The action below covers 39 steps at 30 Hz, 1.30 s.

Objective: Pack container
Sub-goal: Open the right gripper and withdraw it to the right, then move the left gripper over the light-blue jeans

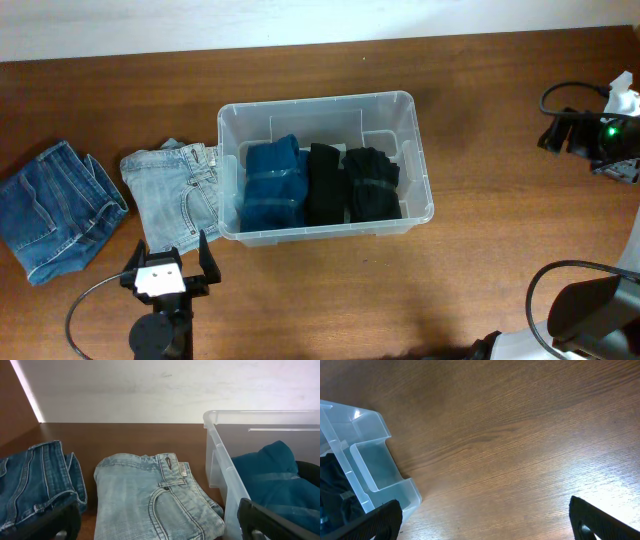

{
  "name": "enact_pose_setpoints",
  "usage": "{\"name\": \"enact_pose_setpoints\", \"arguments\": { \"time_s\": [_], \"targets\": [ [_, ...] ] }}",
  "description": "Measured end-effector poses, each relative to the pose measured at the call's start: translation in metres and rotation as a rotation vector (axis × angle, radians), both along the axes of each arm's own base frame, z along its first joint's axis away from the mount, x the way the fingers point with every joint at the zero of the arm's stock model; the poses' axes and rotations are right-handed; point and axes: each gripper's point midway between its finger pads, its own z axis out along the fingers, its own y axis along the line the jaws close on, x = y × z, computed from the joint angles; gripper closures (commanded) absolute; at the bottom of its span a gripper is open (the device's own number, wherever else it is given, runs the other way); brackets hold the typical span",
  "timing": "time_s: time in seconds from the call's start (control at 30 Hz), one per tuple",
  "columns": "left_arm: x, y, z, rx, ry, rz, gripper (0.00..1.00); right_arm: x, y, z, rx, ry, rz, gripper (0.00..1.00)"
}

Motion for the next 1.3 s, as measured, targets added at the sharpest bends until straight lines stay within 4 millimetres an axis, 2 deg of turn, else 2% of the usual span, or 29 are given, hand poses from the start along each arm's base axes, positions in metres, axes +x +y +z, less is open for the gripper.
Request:
{"name": "enact_pose_setpoints", "arguments": {
  "time_s": [0.27, 0.4, 0.53, 0.7, 0.73, 0.8, 0.9, 1.03, 1.1, 1.2, 1.23, 1.27, 1.3],
  "targets": [
    [0.002, 0.001, 0.021, 0.004, -0.089, 0.007, 0.01, 0.0, 0.0, 0.0, 0.001, 0.001, 0.0, 0.01],
    [0.001, -0.004, 0.054, 0.004, -0.217, -0.024, 0.0, 0.0, 0.0, 0.0, 0.0, 0.001, 0.0, 0.01],
    [-0.006, -0.015, 0.084, 0.007, -0.223, -0.088, 0.01, 0.0, 0.0, 0.0, 0.0, 0.001, 0.0, 0.02],
    [-0.014, -0.016, 0.14, 0.011, -0.08, -0.099, 0.0, 0.0, 0.0, 0.0, 0.0, 0.001, 0.0, 0.01],
    [-0.014, -0.017, 0.146, 0.012, -0.023, -0.103, 0.0, 0.0, 0.0, 0.0, 0.0, 0.001, 0.0, 0.01],
    [-0.006, -0.018, 0.169, 0.025, 0.071, -0.114, 0.01, 0.0, 0.0, 0.0, -0.001, 0.0, 0.0, 0.01],
    [0.011, -0.021, 0.187, 0.048, 0.227, -0.129, 0.01, 0.0, 0.0, 0.0, 0.0, 0.0, 0.0, 0.01],
    [0.036, -0.022, 0.186, 0.061, 0.438, -0.142, 0.01, 0.0, 0.0, 0.0, 0.0, 0.001, 0.0, 0.01],
    [0.052, -0.023, 0.183, 0.063, 0.489, -0.145, 0.01, 0.0, 0.0, 0.0, 0.0, 0.001, -0.001, 0.01],
    [0.07, -0.026, 0.163, 0.058, 0.581, -0.158, 0.01, 0.0, 0.0, 0.0, 0.0, 0.001, 0.0, 0.01],
    [0.073, -0.027, 0.153, 0.056, 0.617, -0.162, 0.07, 0.0, 0.0, 0.0, 0.0, 0.001, 0.0, 0.01],
    [0.077, -0.027, 0.144, 0.054, 0.65, -0.165, 0.18, 0.0, 0.0, 0.0, 0.0, 0.001, 0.0, 0.01],
    [0.08, -0.028, 0.136, 0.053, 0.679, -0.167, 0.25, 0.0, 0.0, 0.0, 0.0, 0.001, 0.0, 0.01]
  ]
}}
